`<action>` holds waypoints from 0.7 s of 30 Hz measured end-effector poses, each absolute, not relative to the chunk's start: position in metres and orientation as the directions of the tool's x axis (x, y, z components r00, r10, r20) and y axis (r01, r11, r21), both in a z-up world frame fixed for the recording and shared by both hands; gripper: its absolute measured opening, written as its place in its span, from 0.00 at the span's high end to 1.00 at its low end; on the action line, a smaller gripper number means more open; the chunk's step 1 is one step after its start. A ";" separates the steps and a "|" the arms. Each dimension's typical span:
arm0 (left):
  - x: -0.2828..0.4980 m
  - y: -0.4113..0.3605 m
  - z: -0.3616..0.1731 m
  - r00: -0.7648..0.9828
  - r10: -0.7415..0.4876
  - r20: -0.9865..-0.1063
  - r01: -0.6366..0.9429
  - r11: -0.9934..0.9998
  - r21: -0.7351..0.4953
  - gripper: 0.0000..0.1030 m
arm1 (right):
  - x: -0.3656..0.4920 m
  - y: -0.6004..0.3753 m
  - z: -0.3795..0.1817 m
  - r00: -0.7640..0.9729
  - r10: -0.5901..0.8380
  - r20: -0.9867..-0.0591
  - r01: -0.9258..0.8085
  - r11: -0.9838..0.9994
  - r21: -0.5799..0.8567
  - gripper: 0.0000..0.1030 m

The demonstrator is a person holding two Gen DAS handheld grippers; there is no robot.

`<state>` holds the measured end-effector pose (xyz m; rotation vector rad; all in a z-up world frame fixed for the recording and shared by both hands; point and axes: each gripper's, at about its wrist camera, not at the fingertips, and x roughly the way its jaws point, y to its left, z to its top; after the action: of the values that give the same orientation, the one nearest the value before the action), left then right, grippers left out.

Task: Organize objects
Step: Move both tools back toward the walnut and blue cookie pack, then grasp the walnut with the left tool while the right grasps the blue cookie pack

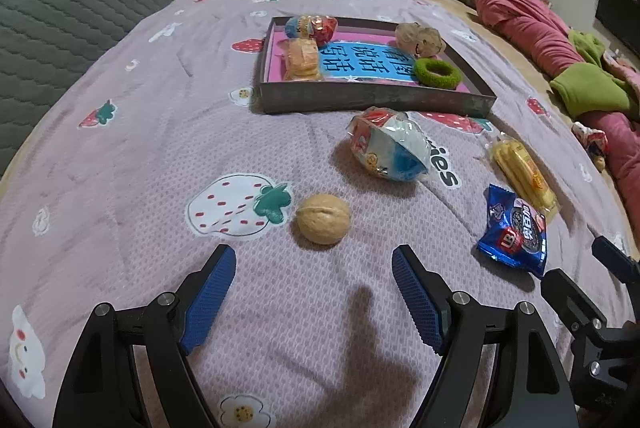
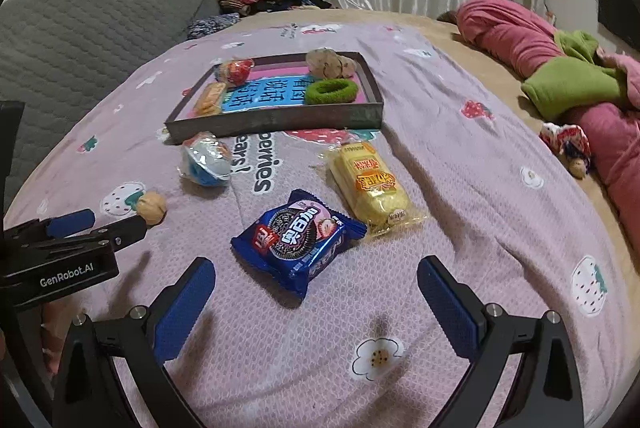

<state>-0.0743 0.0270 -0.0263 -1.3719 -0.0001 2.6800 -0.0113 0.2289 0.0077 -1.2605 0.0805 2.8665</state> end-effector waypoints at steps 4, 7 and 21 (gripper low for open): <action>-0.082 0.027 -0.032 -0.572 0.123 -0.811 -0.125 -0.990 -0.062 0.21 | -0.017 0.229 0.002 -0.666 0.006 -0.746 -0.063 -0.997 0.048 0.01; -0.086 0.028 -0.036 -0.571 0.128 -0.811 -0.135 -0.989 -0.061 0.21 | -0.022 0.228 -0.003 -0.657 0.013 -0.754 -0.089 -0.994 0.061 0.01; -0.103 0.029 -0.048 -0.564 0.157 -0.811 -0.161 -0.984 -0.078 0.21 | -0.045 0.233 -0.018 -0.615 0.080 -0.784 -0.327 -0.931 0.161 0.01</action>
<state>-0.1026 0.0289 -0.0480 -1.3631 0.0080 2.6291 -0.0450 0.2326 -0.0176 -1.2409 0.4268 2.5992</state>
